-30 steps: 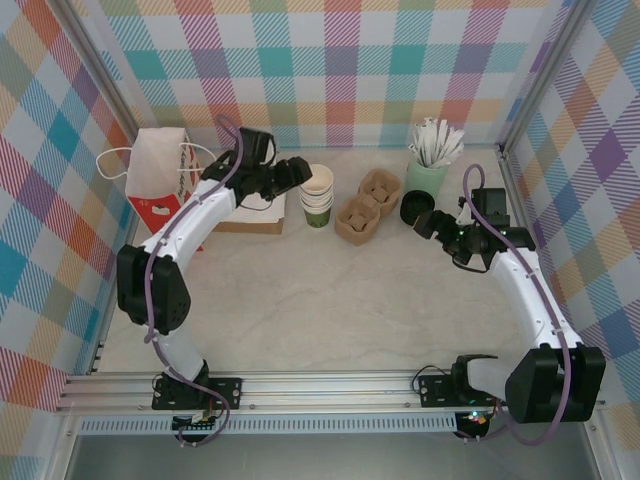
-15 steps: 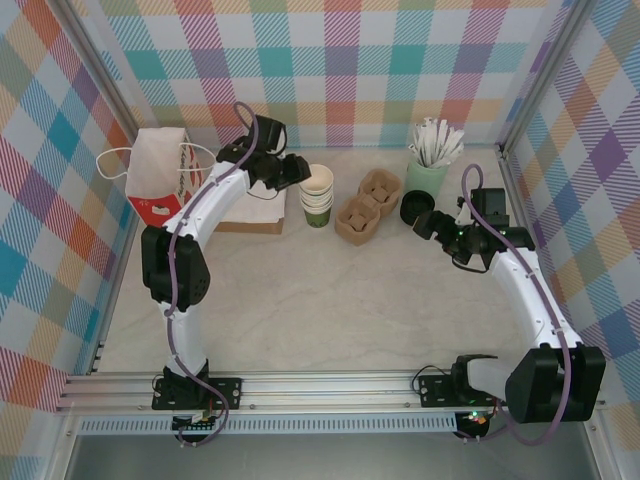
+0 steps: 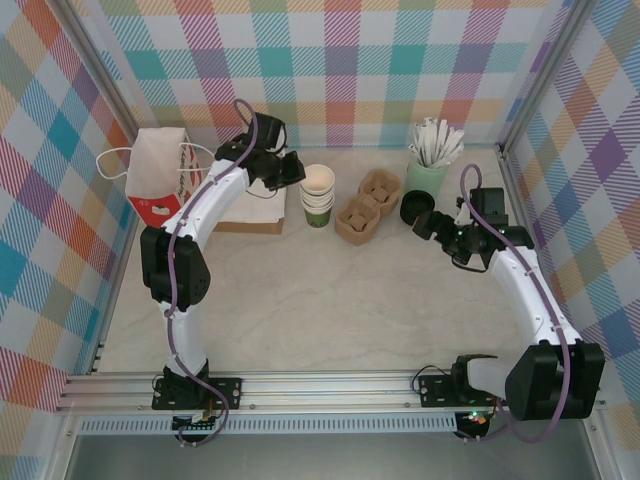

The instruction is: Pack the takeout coffee

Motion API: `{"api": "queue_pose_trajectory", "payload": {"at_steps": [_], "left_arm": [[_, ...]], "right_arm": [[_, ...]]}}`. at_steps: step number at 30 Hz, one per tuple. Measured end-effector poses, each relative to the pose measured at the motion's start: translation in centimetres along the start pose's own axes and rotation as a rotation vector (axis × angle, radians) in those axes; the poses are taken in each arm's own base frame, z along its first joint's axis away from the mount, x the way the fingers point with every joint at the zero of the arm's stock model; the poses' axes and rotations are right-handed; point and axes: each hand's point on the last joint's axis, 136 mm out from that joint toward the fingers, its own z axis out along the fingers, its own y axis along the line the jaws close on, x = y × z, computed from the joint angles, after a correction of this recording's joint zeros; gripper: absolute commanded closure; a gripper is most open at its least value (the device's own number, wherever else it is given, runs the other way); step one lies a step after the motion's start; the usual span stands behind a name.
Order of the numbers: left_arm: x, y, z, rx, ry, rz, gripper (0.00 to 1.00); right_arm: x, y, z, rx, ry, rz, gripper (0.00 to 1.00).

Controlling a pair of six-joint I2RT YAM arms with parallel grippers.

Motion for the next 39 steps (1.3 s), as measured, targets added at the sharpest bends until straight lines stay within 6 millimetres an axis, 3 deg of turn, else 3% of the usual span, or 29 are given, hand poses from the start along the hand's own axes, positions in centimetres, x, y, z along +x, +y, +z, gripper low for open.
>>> {"api": "queue_pose_trajectory", "payload": {"at_steps": [11, 27, 30, 39], "left_arm": [[0.1, 0.0, -0.2, -0.006, 0.009, 0.004, 1.00], [-1.1, -1.5, -2.0, 0.031, -0.029, 0.017, 1.00], [-1.4, -2.1, -3.5, 0.043, -0.046, 0.022, 1.00], [-2.6, -5.2, -11.1, 0.130, -0.167, 0.059, 1.00]], "right_arm": [[0.1, -0.1, 0.0, 0.004, 0.006, -0.007, 0.11], [0.4, -0.3, 0.0, 0.013, 0.016, -0.004, 0.11], [0.4, -0.3, 0.0, 0.013, 0.015, -0.004, 0.11], [0.4, -0.3, 0.0, 0.014, 0.014, -0.004, 0.11]]}}
